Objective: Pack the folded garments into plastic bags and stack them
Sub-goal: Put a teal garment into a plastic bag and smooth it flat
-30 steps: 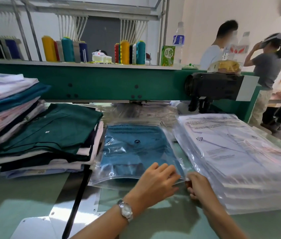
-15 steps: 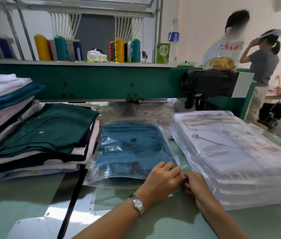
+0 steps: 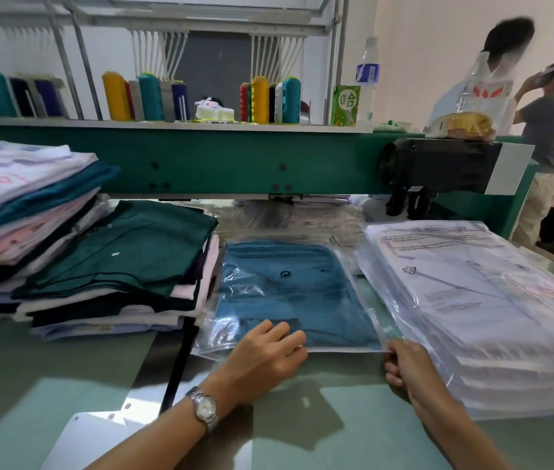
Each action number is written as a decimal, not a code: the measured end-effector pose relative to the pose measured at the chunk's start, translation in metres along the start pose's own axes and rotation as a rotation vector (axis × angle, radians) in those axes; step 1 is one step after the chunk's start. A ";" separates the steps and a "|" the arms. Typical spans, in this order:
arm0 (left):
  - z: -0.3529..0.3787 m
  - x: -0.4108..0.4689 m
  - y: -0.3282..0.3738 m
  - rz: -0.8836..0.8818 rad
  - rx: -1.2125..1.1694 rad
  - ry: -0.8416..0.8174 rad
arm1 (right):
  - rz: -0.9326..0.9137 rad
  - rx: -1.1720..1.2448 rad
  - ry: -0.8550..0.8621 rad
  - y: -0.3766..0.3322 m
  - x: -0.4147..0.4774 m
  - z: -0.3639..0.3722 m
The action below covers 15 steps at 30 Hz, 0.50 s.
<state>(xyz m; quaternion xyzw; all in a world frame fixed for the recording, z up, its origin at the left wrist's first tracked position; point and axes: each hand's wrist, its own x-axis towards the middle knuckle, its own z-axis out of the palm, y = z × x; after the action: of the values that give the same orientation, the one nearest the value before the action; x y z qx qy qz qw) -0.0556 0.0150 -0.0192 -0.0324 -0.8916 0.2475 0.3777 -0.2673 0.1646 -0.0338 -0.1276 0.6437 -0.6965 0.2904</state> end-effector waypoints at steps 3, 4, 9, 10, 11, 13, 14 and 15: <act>-0.008 -0.023 -0.015 -0.006 0.026 -0.009 | -0.010 -0.008 -0.001 -0.001 -0.003 0.000; -0.010 -0.031 -0.020 -0.006 0.035 -0.015 | -0.009 -0.007 0.001 -0.002 -0.003 0.000; -0.022 -0.070 -0.041 -0.025 0.049 -0.015 | -0.007 -0.036 0.011 -0.002 -0.006 0.001; -0.024 -0.076 -0.045 -0.030 0.058 -0.016 | -0.008 -0.037 0.012 -0.003 -0.007 0.002; -0.027 -0.082 -0.048 -0.035 0.073 -0.018 | -0.006 -0.038 0.013 -0.003 -0.008 0.002; -0.032 -0.093 -0.055 -0.044 0.103 -0.018 | 0.000 -0.045 0.015 -0.004 -0.011 0.002; -0.034 -0.099 -0.059 -0.048 0.111 -0.020 | 0.003 -0.053 0.017 -0.004 -0.012 0.002; -0.037 -0.105 -0.063 -0.052 0.113 -0.029 | 0.005 -0.074 0.021 -0.004 -0.012 0.002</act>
<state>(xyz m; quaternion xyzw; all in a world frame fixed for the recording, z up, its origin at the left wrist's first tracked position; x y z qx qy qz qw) 0.0530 -0.0501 -0.0369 0.0156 -0.8822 0.2880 0.3721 -0.2573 0.1700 -0.0273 -0.1294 0.6723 -0.6729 0.2802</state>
